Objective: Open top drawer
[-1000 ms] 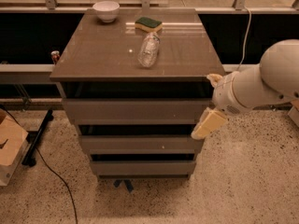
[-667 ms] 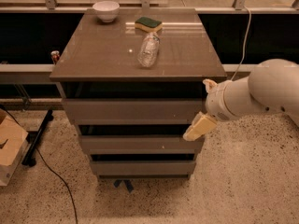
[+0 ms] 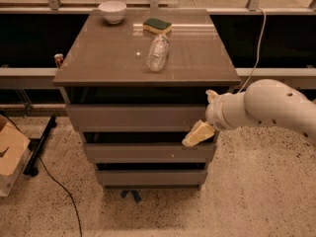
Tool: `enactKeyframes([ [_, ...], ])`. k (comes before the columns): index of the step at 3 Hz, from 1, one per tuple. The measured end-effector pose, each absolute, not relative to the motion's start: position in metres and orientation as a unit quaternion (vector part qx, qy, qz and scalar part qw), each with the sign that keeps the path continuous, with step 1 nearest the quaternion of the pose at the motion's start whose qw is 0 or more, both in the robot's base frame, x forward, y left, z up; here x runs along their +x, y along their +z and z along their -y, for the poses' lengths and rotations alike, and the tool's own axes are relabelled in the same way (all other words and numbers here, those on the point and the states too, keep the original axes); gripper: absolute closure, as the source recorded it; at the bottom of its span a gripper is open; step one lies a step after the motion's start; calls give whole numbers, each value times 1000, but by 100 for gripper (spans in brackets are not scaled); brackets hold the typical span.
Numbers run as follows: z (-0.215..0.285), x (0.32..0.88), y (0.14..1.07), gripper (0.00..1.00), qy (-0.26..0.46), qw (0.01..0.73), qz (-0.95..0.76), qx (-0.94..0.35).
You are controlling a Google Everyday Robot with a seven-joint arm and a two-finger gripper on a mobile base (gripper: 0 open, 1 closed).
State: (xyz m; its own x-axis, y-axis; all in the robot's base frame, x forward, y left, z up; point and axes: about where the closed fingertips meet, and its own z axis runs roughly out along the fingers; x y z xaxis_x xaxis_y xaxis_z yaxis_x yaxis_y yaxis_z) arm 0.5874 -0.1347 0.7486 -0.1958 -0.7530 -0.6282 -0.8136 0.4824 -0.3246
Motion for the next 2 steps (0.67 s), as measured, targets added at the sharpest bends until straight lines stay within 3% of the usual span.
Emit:
enactKeyframes([
  [2, 118, 629, 711, 0, 65, 378, -776, -501],
])
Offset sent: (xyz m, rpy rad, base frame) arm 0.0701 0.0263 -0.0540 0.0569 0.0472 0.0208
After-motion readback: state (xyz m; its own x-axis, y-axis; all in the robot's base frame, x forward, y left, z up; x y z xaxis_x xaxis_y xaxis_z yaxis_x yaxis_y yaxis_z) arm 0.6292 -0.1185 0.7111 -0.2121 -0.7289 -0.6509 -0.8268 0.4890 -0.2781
